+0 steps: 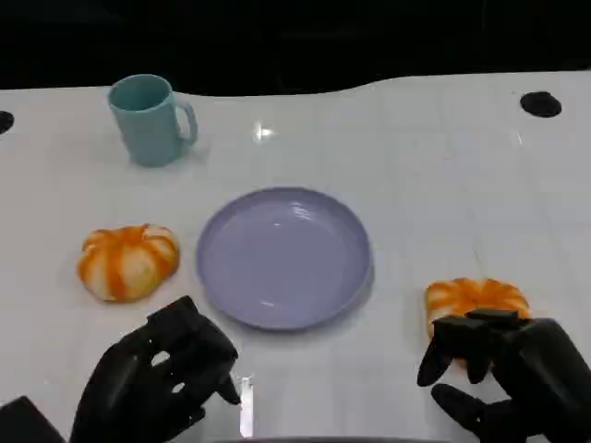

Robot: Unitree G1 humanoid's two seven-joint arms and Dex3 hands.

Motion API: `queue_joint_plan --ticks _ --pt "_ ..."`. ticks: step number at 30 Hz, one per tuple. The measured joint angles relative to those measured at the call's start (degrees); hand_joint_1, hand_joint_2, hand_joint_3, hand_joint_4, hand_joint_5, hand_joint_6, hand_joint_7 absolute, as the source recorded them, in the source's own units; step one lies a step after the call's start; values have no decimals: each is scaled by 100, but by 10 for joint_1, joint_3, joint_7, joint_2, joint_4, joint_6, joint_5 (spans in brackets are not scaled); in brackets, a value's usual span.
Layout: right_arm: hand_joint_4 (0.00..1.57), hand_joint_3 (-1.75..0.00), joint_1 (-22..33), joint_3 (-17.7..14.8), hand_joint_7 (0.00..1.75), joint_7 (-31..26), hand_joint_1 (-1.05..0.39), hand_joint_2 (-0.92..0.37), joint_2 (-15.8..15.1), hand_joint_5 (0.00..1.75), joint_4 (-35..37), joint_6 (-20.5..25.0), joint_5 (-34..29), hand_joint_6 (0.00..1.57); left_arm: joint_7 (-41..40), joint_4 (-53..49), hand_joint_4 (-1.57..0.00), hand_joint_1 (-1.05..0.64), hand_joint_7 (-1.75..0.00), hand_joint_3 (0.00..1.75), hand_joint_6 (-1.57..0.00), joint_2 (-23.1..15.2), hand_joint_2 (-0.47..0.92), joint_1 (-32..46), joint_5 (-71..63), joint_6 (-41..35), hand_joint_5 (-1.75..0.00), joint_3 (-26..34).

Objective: Grasp the bread from the table and place it into the plate.

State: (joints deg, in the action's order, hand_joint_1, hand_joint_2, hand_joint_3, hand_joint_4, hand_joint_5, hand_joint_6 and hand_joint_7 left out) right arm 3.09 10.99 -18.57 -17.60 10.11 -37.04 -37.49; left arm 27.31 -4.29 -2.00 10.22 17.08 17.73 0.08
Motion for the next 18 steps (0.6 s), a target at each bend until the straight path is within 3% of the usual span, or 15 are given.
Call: queue_joint_plan --ticks 18 --pt "89 -115 0 0 124 1 -14 -24 0 159 0 1 2 82 -2 0 -64 -55 -149 32 -58 1 92 0 0 0 -175 0"
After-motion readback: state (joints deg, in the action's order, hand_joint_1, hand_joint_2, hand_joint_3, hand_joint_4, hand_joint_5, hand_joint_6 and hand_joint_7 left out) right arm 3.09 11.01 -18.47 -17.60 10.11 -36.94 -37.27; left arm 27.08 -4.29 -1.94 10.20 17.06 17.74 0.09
